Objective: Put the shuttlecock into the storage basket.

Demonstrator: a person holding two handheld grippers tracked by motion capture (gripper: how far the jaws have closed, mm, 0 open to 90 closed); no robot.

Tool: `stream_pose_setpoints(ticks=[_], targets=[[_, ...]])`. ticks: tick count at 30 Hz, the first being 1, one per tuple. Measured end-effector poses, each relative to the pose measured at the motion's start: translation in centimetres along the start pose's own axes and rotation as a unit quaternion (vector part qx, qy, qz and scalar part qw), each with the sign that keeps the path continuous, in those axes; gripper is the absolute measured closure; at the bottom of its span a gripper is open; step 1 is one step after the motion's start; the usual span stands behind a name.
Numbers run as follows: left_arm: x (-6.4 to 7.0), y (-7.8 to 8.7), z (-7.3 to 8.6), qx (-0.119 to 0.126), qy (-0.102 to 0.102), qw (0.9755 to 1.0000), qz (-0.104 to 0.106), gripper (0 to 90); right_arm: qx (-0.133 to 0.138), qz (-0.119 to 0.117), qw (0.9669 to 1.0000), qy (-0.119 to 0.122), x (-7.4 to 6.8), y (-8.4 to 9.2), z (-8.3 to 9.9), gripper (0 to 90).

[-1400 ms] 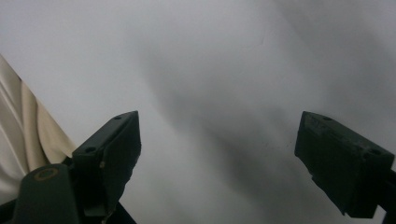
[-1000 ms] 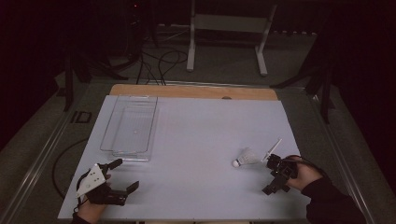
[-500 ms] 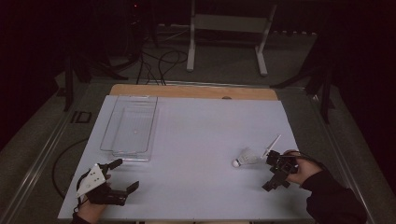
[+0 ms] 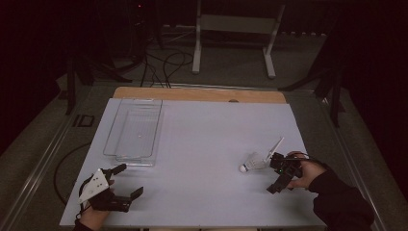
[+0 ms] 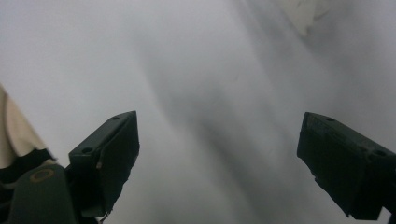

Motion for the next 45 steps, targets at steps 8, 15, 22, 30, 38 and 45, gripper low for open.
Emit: stream_pose_setpoints(ticks=[8, 15, 22, 30, 38, 45], targets=[[0.0, 0.0, 0.0, 0.000, 0.000, 1.0000, 0.000, 0.1, -0.006, 0.010, 0.9999, 0.012, 0.2, 0.1, -0.8, 12.0], [0.0, 0.0, 0.0, 0.000, 0.000, 1.0000, 0.001, 0.1, -0.004, 0.013, 0.9995, 0.029, 1.0, 0.1, -1.5, 14.7], [0.0, 0.0, 0.0, -0.001, 0.000, 1.0000, 0.002, 0.1, -0.005, 0.016, 0.9992, 0.038, 1.3, -0.1, -2.0, 17.0], [0.0, 0.0, 0.0, -0.001, 0.000, 1.0000, 0.002, 0.1, -0.011, 0.019, 0.9991, 0.037, 2.0, -0.1, -2.5, 18.2], [0.0, -0.1, 0.1, -0.001, 0.002, 1.0000, 0.003, 0.1, -0.011, 0.023, 0.9992, 0.030, 2.5, 0.1, -3.1, 24.0], [0.0, -0.1, 0.1, -0.002, 0.002, 1.0000, 0.003, 0.1, -0.016, 0.026, 0.9991, 0.031, 2.6, 0.2, -3.7, 31.3]])
Point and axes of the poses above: each handheld gripper's, and its own axes: y roughly backward along the jaws, z roughly out of its underside, x roughly to its right, the point moved 5 cm from there along -y, roughly forward along the jaws, and after that the axes turned 8 degrees about -x, right-handed, at the moved point
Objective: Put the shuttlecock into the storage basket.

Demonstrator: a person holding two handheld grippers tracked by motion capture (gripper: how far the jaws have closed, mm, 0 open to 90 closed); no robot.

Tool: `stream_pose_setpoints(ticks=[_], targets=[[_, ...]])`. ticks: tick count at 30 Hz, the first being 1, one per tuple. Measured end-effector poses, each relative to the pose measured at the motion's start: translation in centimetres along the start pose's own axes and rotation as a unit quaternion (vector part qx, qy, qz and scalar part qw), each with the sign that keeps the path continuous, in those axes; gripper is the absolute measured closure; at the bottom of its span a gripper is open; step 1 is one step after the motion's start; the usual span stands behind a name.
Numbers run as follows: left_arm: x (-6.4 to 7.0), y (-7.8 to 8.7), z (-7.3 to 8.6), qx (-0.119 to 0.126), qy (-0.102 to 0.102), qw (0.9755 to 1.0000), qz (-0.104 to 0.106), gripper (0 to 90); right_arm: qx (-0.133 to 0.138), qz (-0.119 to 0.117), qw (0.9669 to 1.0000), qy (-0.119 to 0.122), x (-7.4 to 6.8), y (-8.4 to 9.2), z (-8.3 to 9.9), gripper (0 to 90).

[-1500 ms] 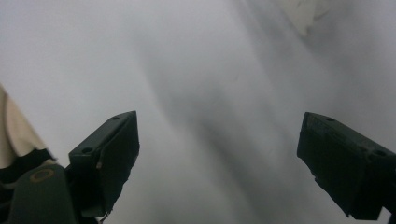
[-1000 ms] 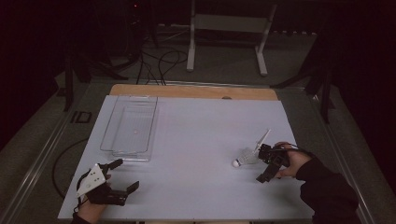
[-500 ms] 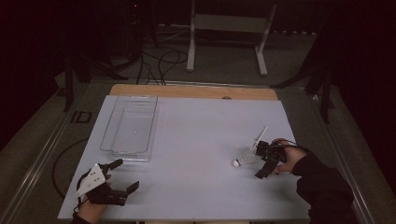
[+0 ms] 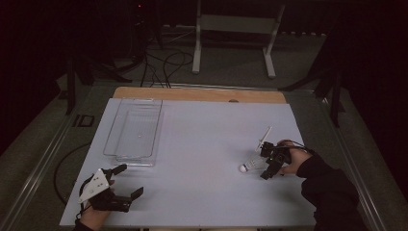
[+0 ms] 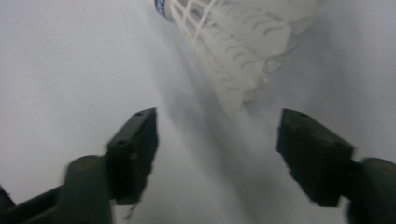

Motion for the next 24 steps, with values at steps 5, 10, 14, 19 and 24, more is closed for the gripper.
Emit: stream_pose_setpoints(ticks=[5, 10, 14, 19, 24], targets=[[0.0, 0.0, 0.0, 0.000, 0.000, 1.0000, 0.000, 0.1, 0.003, -0.001, 1.0000, -0.003, 0.2, 0.2, -0.5, 33.6], [0.0, 0.0, 0.0, 0.000, -0.001, 1.0000, -0.001, 0.1, 0.010, 0.002, 0.9999, 0.000, 0.4, 0.5, -1.0, 38.0], [0.0, 0.0, 0.0, -0.001, -0.002, 1.0000, 0.000, 0.1, 0.007, 0.002, 1.0000, 0.006, 0.5, 0.5, -1.4, 41.6], [0.0, 0.0, 0.0, -0.002, -0.002, 1.0000, 0.000, 0.1, 0.006, -0.002, 0.9999, 0.011, 0.6, 0.6, -1.9, 45.2], [0.0, 0.0, 0.1, -0.003, -0.003, 1.0000, 0.000, 0.1, 0.005, -0.004, 0.9999, 0.014, 0.7, 0.5, -2.2, 48.8]])
Point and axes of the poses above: each handheld gripper's, and its own axes: y roughly backward along the jaws, z roughly out of its underside, x roughly to its right, the point moved 5 cm from there along -y, roughly forward along the jaws, and after that the axes turned 8 degrees about -x, right-handed, at the moved point
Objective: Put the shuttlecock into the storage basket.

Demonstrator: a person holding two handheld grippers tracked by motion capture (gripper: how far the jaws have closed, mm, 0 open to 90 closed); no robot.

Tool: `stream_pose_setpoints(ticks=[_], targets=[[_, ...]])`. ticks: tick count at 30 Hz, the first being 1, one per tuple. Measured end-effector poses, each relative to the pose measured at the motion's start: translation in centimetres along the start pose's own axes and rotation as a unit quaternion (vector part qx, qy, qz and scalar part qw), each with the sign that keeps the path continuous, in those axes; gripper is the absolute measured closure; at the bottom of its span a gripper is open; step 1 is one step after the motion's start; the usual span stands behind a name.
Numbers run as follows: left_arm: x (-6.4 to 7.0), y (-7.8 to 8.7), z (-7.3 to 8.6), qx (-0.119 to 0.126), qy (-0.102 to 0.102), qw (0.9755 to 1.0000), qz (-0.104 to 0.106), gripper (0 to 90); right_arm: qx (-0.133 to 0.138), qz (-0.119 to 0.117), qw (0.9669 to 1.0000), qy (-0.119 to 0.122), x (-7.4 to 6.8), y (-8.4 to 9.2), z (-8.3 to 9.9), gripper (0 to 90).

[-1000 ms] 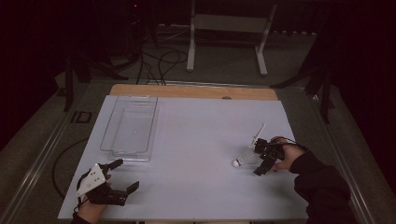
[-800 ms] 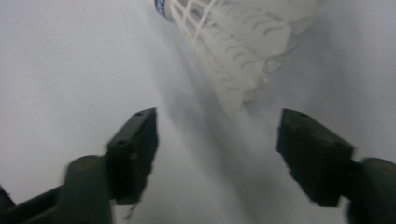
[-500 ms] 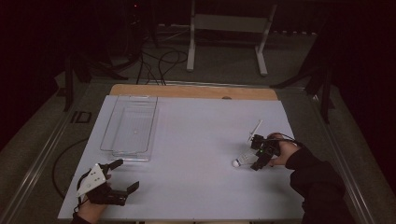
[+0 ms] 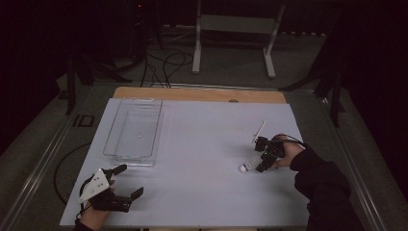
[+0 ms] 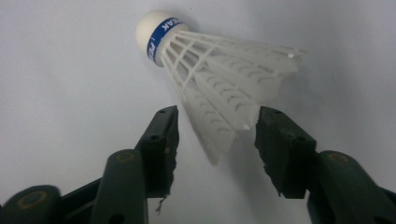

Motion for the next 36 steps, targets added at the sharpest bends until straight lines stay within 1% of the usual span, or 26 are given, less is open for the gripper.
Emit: stream_pose_setpoints(ticks=[4, 6, 7, 8, 10, 11, 16, 18, 19, 20, 23, 26, 30, 32, 33, 36], targets=[[0.0, 0.0, 0.0, 0.000, 0.000, 1.0000, 0.000, 0.1, -0.004, -0.004, 0.9999, 0.009, 0.1, -0.1, -0.1, 56.2], [0.0, 0.0, 0.0, -0.001, 0.000, 1.0000, 0.000, 0.1, -0.006, -0.005, 0.9999, 0.012, 0.1, -0.1, -0.1, 57.7], [0.0, 0.0, 0.0, -0.001, 0.000, 1.0000, 0.000, 0.1, -0.009, -0.011, 0.9998, 0.011, -0.1, -0.2, -0.1, 62.2], [0.0, 0.0, 0.0, -0.001, 0.000, 1.0000, 0.000, 0.1, -0.009, -0.011, 0.9998, 0.016, 0.0, -0.3, -0.1, 64.8], [0.0, -0.1, 0.1, -0.004, 0.000, 1.0000, 0.000, 0.1, -0.010, -0.017, 0.9996, 0.018, -0.2, -0.2, -0.1, 68.9], [0.0, -0.1, 0.1, -0.005, 0.000, 1.0000, 0.000, 0.1, -0.012, -0.018, 0.9995, 0.024, -0.2, -0.3, -0.1, 71.9], [-0.1, -0.1, 0.1, -0.005, 0.000, 1.0000, 0.000, 0.1, -0.015, -0.024, 0.9986, 0.045, -0.6, -0.4, 0.0, 81.1], [-0.1, -0.1, 0.1, -0.006, 0.000, 1.0000, 0.000, 0.1, -0.019, -0.030, 0.9978, 0.055, -0.7, -0.5, 0.0, 87.9], [0.0, -0.2, 0.1, -0.006, 0.000, 1.0000, 0.000, 0.1, -0.019, -0.036, 0.9976, 0.057, -0.8, -0.5, 0.0, 89.2], [0.0, -0.2, 0.1, -0.006, 0.000, 1.0000, 0.000, 0.1, -0.018, -0.038, 0.9972, 0.061, -0.9, -0.5, 0.0, 89.6], [0.0, -0.2, 0.1, -0.006, 0.000, 1.0000, 0.000, 0.1, -0.020, -0.043, 0.9972, 0.058, -1.1, -0.4, 0.0, 90.0], [0.0, -0.2, 0.1, -0.007, -0.001, 1.0000, 0.000, 0.1, -0.019, -0.036, 0.9971, 0.064, -1.2, -0.2, 0.0, 90.0], [0.0, -0.2, 0.1, -0.006, -0.002, 1.0000, -0.001, 0.1, -0.008, -0.040, 0.9971, 0.064, -1.5, 0.5, 0.0, 90.0], [0.0, -0.2, 0.1, -0.006, -0.001, 1.0000, -0.001, 0.1, -0.005, -0.037, 0.9969, 0.069, -1.5, 0.8, -0.1, 90.0], [0.0, -0.2, 0.1, -0.006, -0.001, 1.0000, -0.001, 0.1, -0.009, -0.040, 0.9970, 0.065, -1.7, 0.9, -0.1, 90.0], [0.0, -0.2, 0.1, -0.006, -0.002, 1.0000, 0.000, 0.1, -0.008, -0.042, 0.9963, 0.075, -2.0, 1.2, -0.1, 90.0]])
Point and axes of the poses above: each handheld gripper's, and its own axes: y roughly backward along the jaws, z roughly out of its underside, x roughly to its right, the point moved 5 cm from there along -y, roughly forward along the jaws, and after that the axes turned 8 degrees about -x, right-handed, at the moved point
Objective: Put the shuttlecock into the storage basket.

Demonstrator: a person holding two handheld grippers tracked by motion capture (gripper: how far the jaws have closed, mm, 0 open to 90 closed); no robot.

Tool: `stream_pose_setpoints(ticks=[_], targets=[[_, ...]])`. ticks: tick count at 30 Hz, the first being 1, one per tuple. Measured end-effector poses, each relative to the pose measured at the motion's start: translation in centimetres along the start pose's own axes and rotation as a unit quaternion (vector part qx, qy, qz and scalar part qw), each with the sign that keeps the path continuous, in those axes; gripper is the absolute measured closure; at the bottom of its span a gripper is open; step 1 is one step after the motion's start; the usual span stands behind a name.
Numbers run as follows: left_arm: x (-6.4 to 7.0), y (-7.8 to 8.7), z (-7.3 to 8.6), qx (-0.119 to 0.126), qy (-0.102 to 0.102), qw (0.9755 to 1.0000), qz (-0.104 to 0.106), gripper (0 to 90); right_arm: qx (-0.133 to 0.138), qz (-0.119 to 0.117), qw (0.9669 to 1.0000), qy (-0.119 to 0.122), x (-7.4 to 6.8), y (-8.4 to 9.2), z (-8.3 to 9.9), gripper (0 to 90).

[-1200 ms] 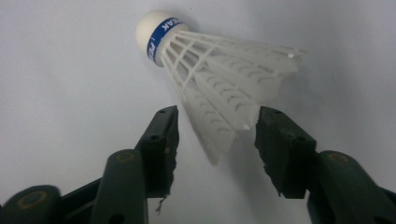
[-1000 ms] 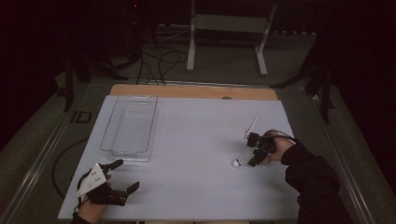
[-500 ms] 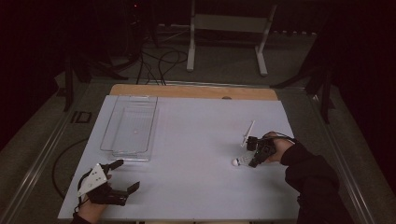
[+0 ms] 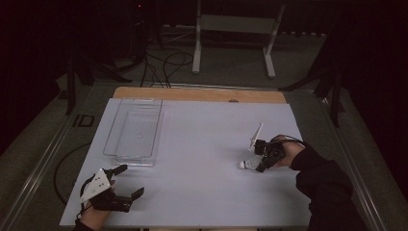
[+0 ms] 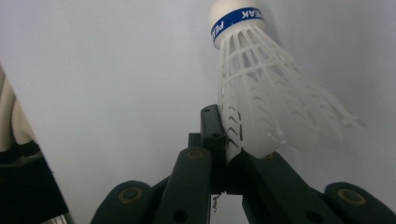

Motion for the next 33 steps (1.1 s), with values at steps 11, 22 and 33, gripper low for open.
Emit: stream_pose_setpoints(ticks=[11, 22, 33], targets=[[0.0, 0.0, 0.0, -0.002, 0.000, 1.0000, 0.000, 0.1, -0.003, -0.006, 1.0000, 0.004, -1.5, 0.2, -0.7, 90.0], [0.0, -0.1, 0.0, -0.002, 0.001, 1.0000, 0.001, 0.1, -0.012, -0.010, 0.9998, 0.010, -2.7, 0.3, -1.5, 90.0], [0.1, -0.2, 0.0, -0.004, -0.001, 1.0000, 0.001, 0.1, -0.020, -0.015, 0.9995, 0.020, -3.5, 0.4, -2.6, 90.0]])
Point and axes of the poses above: each handheld gripper's, and its own axes: y roughly backward along the jaws, z roughly out of its underside, x roughly to its right, the point moved 5 cm from there along -y, roughly forward along the jaws, and after that the axes turned 8 degrees about -x, right-handed, at the moved point
